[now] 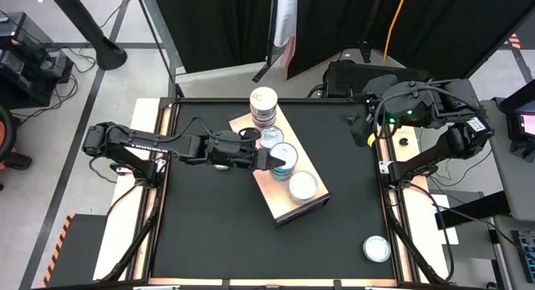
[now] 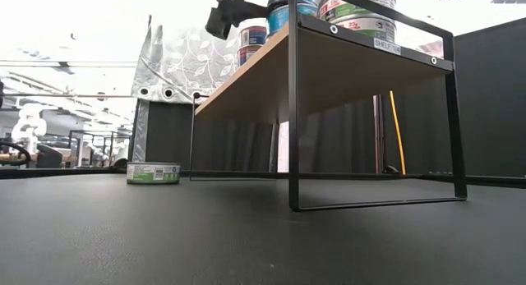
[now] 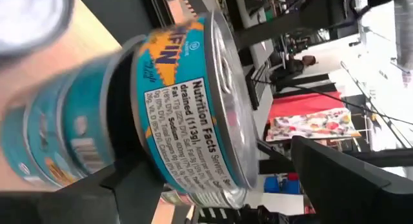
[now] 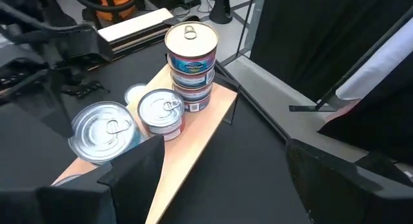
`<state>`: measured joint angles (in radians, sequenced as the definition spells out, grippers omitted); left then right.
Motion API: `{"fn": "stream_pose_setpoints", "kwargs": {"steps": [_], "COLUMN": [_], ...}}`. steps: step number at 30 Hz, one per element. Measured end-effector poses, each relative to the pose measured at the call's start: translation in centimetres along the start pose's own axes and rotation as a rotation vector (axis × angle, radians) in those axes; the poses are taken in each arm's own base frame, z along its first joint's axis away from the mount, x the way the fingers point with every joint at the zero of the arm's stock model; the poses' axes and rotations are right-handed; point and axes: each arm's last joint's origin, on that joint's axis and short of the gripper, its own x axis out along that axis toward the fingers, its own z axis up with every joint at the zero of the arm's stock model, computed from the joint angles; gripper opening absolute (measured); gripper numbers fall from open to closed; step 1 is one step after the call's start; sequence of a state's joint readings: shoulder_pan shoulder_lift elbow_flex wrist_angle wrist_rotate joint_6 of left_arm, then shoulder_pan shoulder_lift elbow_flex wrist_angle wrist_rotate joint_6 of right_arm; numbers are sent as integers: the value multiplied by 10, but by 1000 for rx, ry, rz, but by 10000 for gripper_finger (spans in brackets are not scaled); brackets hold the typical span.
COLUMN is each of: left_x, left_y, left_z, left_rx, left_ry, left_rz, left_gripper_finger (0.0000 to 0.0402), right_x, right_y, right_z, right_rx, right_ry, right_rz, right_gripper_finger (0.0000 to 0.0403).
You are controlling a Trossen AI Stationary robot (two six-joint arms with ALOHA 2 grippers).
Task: Stack canned seafood by type on shelf
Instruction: Stack the yellow-blue tuna can on top of the stacked yellow-blue tuna can on the shelf
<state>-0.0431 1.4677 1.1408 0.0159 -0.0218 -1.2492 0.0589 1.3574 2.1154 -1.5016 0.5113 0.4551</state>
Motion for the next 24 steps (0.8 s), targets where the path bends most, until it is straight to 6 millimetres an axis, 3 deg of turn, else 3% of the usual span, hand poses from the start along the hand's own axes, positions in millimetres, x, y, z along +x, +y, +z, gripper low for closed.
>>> {"fn": "stream_pose_setpoints", "kwargs": {"steps": [6,13,19,24], "left_x": [0,-7,-14,-16], "left_y": [4,-9,-17,-21], "left_z": [13,27,39,43], "left_rx": [15,106,158,161], "left_ry": [7,87,90,99], "left_rz": [-3,62,91,87], "left_gripper_finger": [327,327,327,327], "right_x": [5,14,54,88], "right_y": [4,14,41,57], "right_z": [2,5,-5,-21], "right_rx": [-22,-20,-15,11], "right_ry": [10,33,158,218], "right_rz": [20,98,241,290], "right_gripper_finger": [312,312,304,270]}}
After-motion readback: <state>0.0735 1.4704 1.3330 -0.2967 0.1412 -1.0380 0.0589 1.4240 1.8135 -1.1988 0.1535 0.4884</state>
